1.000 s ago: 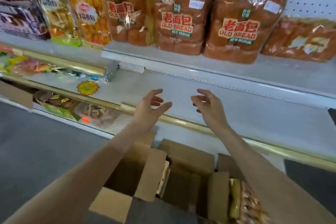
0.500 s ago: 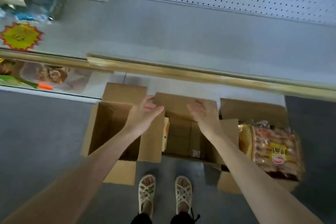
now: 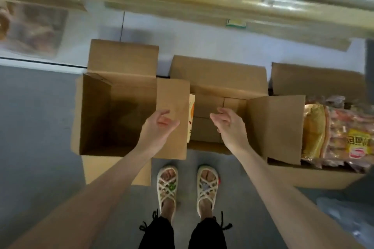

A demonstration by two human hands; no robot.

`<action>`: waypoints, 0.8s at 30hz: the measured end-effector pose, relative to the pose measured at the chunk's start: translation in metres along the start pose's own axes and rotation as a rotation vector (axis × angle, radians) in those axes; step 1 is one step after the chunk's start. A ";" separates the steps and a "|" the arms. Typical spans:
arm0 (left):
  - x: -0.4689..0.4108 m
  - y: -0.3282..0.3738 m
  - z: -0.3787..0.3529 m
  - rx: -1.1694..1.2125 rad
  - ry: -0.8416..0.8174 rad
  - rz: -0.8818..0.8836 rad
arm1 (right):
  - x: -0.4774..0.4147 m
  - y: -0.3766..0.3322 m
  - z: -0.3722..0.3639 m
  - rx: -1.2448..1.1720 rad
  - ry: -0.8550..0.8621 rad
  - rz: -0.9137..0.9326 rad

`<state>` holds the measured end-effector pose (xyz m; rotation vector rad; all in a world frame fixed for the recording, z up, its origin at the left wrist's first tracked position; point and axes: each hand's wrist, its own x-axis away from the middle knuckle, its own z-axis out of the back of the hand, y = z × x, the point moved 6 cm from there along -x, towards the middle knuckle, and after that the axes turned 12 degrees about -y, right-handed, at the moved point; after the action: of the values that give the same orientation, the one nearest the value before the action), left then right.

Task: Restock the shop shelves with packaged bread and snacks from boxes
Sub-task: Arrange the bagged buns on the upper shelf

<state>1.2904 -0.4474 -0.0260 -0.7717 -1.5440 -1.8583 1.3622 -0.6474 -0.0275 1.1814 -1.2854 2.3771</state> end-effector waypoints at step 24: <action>-0.032 -0.074 -0.185 0.748 0.558 0.273 | -0.119 0.063 0.033 0.355 -0.506 0.129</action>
<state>1.2441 -0.6168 -0.1264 -0.0881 -1.4910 -1.0329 1.4284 -0.6883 -0.1428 1.9587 -1.1090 2.5710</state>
